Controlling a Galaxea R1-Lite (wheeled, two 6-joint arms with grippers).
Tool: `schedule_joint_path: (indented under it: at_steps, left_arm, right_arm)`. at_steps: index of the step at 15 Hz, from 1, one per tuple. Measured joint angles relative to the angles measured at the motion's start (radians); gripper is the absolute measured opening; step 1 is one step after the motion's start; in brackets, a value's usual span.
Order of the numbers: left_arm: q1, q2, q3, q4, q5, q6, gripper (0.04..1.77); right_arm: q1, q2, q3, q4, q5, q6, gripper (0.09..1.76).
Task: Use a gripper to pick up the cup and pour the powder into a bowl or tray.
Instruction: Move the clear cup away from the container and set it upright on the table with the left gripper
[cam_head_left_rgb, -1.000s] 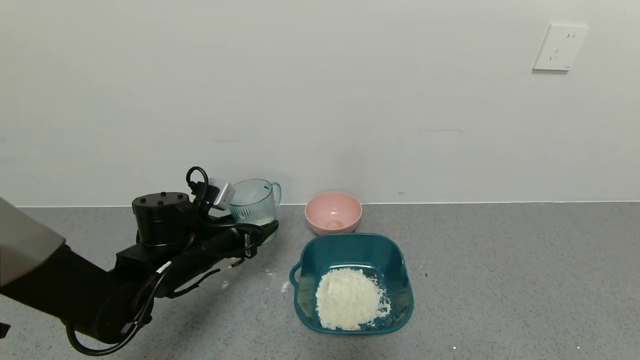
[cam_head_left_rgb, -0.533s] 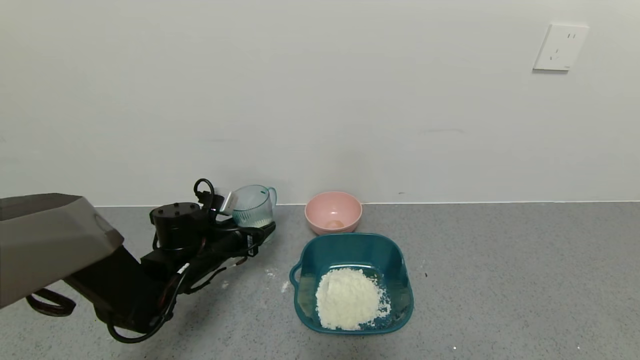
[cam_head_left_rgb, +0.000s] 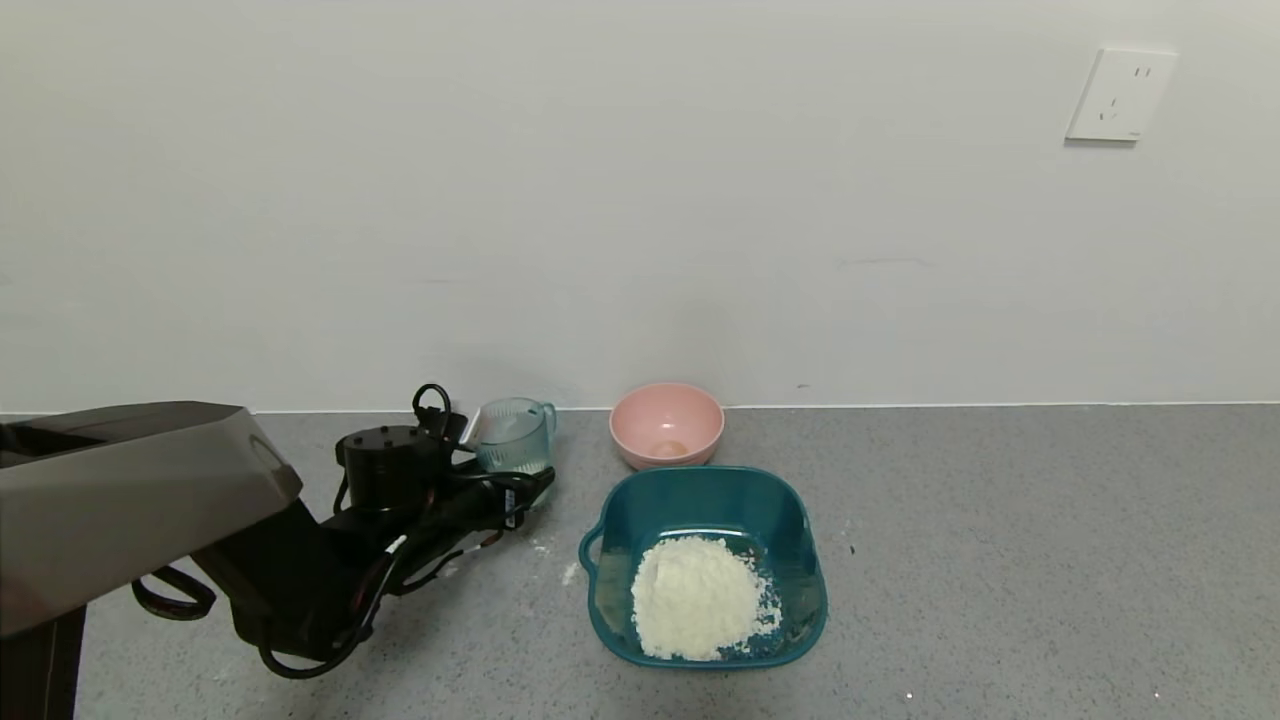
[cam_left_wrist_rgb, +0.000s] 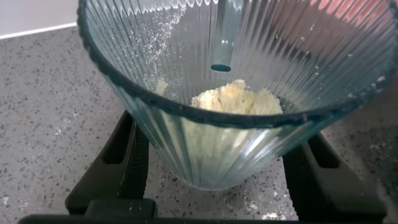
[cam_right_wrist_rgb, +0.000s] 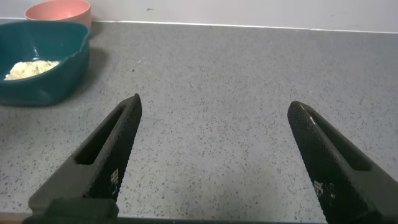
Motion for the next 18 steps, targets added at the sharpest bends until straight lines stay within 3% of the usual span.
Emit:
schedule_joint_path:
  at_steps: [7, 11, 18]
  left_arm:
    - [-0.001, 0.044, -0.011, -0.006, 0.0, 0.0, 1.26]
    - [-0.001, 0.053, -0.002, -0.013, -0.006, 0.005, 1.46]
    - [0.0, 0.03, 0.013, 0.029, -0.001, 0.014, 1.61]
  right_arm:
    - [0.0, 0.0, 0.0, 0.0, 0.0, 0.0, 1.71]
    - [0.0, 0.0, 0.0, 0.0, 0.0, 0.0, 1.71]
    - [0.0, 0.0, 0.0, 0.0, 0.0, 0.0, 1.71]
